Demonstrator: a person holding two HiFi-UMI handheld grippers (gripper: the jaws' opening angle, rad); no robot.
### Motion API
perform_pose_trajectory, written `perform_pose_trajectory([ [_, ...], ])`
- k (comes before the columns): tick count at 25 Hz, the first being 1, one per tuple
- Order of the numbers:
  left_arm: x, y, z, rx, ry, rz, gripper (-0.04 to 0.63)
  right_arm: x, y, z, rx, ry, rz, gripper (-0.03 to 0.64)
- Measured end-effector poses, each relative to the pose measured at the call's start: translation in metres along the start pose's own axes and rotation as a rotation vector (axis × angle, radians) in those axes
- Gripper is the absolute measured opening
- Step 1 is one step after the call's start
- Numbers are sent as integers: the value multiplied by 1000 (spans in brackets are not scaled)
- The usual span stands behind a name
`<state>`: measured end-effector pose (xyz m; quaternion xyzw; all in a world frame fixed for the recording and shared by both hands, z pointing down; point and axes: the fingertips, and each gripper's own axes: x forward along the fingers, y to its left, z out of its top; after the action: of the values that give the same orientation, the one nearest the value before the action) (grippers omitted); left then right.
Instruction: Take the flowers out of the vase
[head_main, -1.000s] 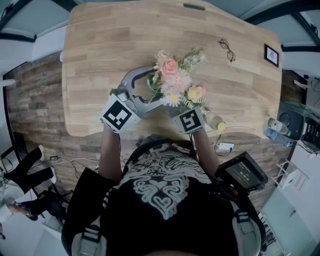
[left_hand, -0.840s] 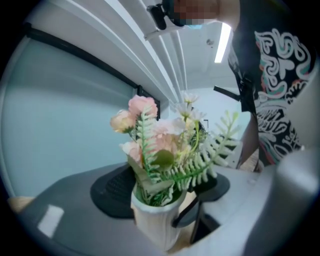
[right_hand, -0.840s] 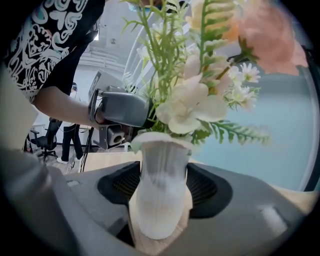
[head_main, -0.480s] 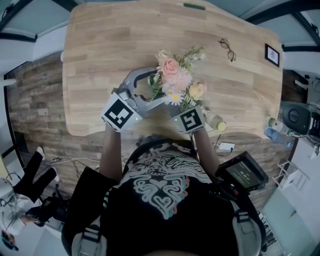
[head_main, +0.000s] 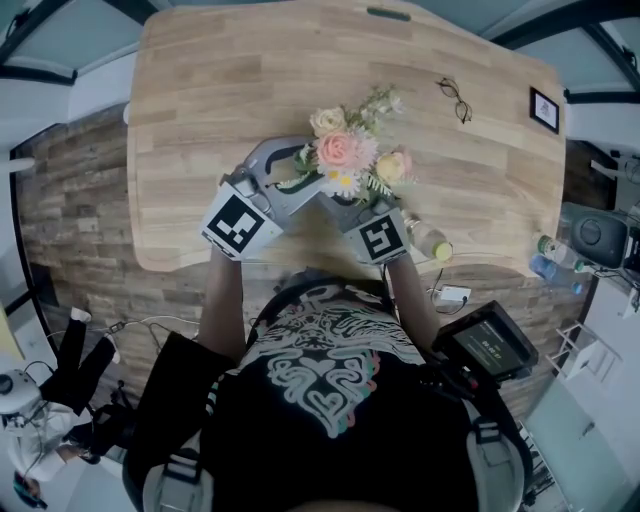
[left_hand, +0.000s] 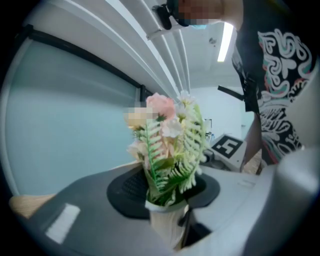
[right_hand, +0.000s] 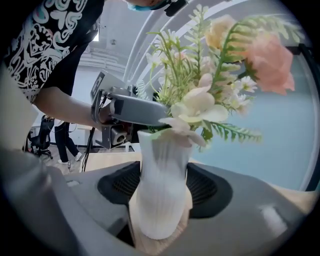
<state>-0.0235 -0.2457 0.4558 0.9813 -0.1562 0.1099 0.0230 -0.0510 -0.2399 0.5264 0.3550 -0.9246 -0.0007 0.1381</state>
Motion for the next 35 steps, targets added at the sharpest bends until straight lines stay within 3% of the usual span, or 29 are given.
perform_pose_trajectory([
  [5,2,2,-4,90,6,-11,110,0,-2,-4,17,13,-2,288],
  [27,2,9,8,-7,-49,112,63,2,-15,-17,51,32,-52,284],
  [35,-14,-10,37,-25,-95,138,63,-16,-2,-6,52,44,-84,282],
])
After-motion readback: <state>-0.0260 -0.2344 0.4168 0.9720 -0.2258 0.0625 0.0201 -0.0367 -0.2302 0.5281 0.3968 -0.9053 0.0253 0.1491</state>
